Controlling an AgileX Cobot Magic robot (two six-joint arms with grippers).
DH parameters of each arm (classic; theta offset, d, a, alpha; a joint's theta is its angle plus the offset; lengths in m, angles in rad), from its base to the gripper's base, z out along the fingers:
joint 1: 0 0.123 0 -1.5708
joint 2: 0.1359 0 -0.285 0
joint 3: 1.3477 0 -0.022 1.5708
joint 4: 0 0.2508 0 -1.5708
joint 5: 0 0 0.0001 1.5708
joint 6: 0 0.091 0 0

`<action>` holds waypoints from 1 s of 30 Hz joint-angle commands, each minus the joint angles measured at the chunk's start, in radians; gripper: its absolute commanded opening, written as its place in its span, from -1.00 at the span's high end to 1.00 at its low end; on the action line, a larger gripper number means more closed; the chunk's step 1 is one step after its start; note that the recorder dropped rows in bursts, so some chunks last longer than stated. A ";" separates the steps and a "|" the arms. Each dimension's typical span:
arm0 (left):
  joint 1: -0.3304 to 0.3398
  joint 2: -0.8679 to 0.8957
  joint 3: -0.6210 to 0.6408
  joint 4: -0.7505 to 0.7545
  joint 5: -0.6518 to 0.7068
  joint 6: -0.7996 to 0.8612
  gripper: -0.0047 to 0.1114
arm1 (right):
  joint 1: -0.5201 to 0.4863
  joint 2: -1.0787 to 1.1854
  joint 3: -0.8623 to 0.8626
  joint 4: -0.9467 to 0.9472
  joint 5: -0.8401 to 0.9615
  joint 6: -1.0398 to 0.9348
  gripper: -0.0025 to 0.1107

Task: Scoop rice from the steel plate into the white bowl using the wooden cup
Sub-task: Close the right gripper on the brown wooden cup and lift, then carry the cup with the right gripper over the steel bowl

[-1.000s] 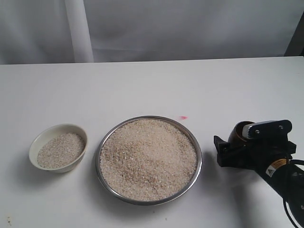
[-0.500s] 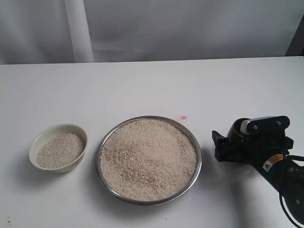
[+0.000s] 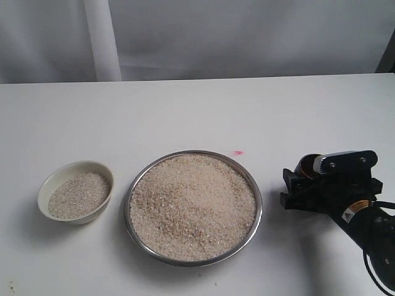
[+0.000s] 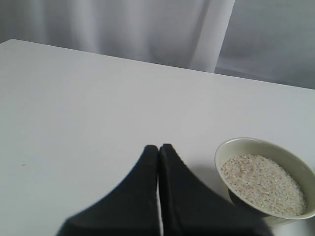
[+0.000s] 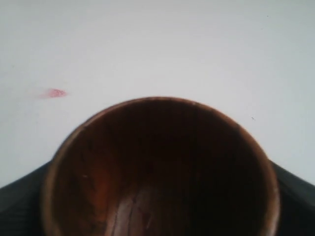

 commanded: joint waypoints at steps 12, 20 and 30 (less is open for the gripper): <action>-0.006 0.000 -0.001 -0.006 -0.006 -0.002 0.92 | -0.007 -0.471 -0.043 -0.061 0.728 -0.154 0.96; -0.006 0.000 -0.001 -0.006 -0.006 -0.002 0.92 | 0.190 -0.749 -0.484 -0.413 1.678 -0.135 0.96; -0.006 0.000 -0.001 -0.006 -0.006 -0.002 0.92 | 0.534 -0.494 -0.847 -0.895 2.116 -0.330 0.96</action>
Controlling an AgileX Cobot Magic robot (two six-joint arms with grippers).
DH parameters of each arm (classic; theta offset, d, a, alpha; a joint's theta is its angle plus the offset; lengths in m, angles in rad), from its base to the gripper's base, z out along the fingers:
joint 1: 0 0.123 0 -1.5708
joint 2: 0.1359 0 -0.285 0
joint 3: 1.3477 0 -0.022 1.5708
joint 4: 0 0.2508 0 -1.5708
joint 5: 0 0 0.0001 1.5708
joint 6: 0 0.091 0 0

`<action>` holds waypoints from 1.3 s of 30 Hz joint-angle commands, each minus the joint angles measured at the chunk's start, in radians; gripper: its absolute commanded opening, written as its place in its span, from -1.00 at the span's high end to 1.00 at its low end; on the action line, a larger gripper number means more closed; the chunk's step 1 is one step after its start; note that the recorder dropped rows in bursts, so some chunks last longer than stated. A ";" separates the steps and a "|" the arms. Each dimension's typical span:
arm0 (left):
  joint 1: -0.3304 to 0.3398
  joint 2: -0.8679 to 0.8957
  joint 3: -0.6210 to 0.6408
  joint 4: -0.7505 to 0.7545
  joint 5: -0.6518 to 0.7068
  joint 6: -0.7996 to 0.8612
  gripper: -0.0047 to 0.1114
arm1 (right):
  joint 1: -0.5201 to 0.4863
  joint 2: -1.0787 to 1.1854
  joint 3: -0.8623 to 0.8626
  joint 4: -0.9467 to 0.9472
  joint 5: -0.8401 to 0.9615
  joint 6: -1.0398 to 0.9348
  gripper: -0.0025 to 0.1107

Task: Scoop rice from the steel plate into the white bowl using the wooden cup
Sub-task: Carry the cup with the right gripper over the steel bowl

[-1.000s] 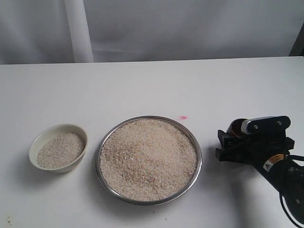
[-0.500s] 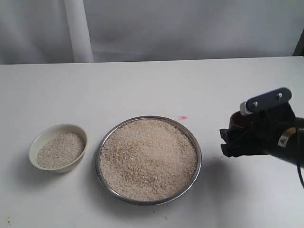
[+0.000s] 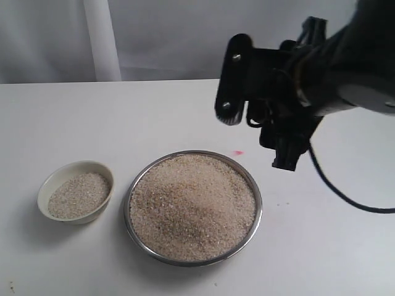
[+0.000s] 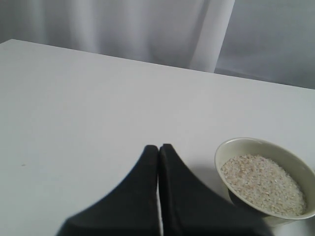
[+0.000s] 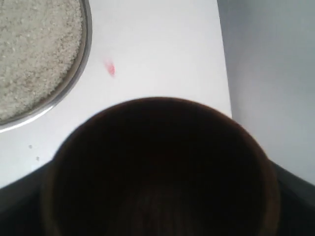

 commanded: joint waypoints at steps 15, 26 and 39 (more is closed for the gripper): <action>-0.006 0.000 -0.001 -0.006 -0.006 -0.002 0.92 | 0.126 0.607 -0.298 -0.404 0.320 -0.225 0.96; -0.006 0.000 -0.001 -0.006 -0.006 -0.002 0.92 | 0.127 0.686 -0.298 -0.399 0.295 -0.234 0.96; -0.006 0.000 -0.001 -0.006 -0.006 -0.002 0.92 | 0.127 0.729 -0.298 -0.359 0.238 -0.248 0.96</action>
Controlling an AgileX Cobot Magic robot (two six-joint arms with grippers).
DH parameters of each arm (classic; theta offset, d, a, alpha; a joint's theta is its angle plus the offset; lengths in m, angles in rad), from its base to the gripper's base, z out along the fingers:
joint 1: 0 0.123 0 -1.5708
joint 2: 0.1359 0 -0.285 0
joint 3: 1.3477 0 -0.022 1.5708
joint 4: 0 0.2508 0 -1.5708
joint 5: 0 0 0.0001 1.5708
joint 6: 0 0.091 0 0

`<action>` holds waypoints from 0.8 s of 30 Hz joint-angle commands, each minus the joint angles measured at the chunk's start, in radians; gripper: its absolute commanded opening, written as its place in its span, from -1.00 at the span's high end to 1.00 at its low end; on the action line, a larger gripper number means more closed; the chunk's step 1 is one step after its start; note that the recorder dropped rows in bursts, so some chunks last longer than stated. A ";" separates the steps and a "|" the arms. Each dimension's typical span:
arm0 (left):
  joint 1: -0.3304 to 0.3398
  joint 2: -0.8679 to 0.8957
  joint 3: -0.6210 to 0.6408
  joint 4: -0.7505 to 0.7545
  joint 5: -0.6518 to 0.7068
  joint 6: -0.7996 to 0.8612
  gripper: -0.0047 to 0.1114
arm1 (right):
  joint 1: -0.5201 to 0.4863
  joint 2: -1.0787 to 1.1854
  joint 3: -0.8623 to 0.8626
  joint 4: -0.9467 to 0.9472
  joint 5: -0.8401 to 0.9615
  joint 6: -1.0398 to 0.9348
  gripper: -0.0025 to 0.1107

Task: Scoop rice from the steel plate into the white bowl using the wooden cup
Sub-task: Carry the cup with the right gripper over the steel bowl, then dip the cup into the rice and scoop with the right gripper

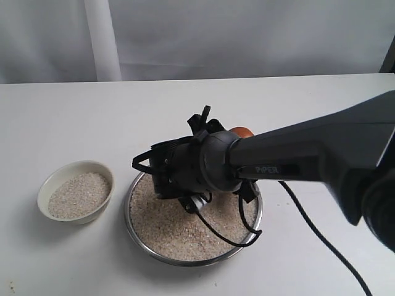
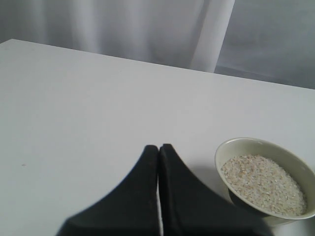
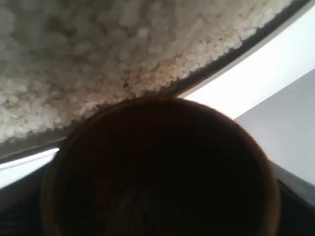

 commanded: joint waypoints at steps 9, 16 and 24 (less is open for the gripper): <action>-0.006 0.000 -0.001 -0.006 -0.006 -0.002 0.92 | 0.008 0.001 -0.011 0.082 -0.075 -0.056 0.96; -0.006 0.000 -0.001 -0.006 -0.006 -0.002 0.92 | 0.039 0.001 -0.011 0.120 -0.087 -0.109 0.96; -0.006 0.000 -0.001 -0.006 -0.006 -0.002 0.92 | 0.060 0.001 -0.011 0.174 -0.098 -0.150 0.96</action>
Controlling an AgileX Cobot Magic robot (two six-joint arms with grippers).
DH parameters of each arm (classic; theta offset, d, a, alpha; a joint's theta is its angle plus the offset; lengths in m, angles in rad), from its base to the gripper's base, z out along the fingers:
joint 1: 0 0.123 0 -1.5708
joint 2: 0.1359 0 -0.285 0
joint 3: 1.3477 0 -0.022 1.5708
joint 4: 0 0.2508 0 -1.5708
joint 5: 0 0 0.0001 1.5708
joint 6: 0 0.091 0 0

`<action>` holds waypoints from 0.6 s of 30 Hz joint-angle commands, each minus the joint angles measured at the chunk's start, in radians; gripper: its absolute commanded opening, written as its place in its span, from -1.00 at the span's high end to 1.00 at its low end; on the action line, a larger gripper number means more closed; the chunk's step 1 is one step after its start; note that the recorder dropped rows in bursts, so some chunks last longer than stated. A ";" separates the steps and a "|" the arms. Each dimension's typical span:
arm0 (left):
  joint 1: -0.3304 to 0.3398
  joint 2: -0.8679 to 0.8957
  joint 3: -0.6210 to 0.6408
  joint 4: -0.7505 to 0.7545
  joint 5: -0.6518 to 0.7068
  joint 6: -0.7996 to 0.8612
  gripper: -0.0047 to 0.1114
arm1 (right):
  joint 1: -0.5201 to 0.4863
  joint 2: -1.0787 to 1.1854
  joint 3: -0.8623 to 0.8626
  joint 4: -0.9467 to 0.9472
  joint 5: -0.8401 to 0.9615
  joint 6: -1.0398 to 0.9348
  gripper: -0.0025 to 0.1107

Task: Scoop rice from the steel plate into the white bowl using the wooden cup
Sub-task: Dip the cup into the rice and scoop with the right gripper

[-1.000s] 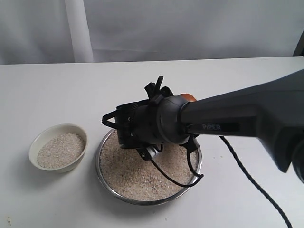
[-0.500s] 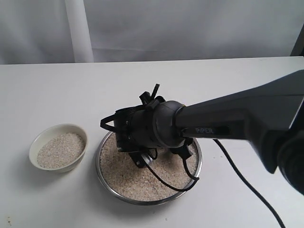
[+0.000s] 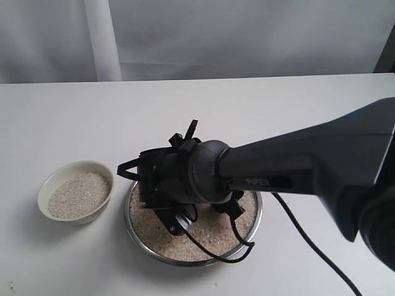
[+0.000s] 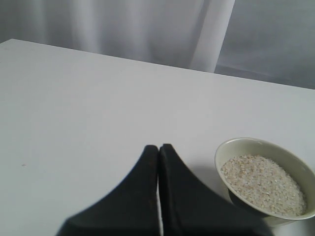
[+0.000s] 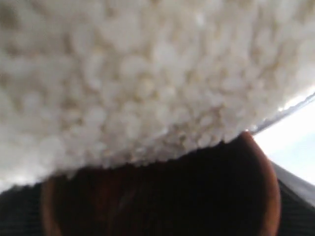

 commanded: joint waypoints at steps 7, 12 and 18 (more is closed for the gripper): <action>-0.006 0.000 -0.001 -0.006 -0.006 -0.002 0.92 | 0.009 -0.007 -0.008 0.093 -0.010 -0.034 0.96; -0.006 0.000 -0.001 -0.006 -0.006 -0.002 0.92 | 0.009 -0.018 -0.008 0.122 -0.018 -0.034 0.96; -0.006 0.000 -0.001 -0.006 -0.006 -0.002 0.92 | 0.009 -0.028 -0.008 0.182 -0.017 -0.034 0.96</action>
